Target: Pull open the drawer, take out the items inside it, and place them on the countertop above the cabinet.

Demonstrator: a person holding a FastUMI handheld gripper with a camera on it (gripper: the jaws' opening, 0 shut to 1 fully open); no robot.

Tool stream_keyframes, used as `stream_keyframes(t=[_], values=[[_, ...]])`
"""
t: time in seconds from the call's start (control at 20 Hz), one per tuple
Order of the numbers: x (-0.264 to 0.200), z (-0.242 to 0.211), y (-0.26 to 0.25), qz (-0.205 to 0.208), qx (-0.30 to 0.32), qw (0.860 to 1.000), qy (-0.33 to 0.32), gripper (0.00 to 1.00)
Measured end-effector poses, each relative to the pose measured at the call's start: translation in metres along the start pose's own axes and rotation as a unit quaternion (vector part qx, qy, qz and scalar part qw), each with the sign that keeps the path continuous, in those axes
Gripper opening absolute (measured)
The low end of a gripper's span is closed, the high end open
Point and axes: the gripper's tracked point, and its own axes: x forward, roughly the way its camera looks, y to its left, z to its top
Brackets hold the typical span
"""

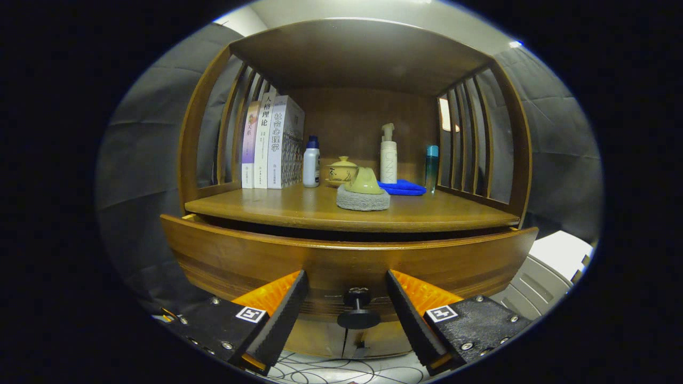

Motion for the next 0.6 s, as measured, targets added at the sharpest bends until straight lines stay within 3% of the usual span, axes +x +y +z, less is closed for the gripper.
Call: stream_keyframes(t=[0.6], values=[[0.027, 0.009, 0.000, -0.002, 0.065, 0.998, -0.014, 0.93]])
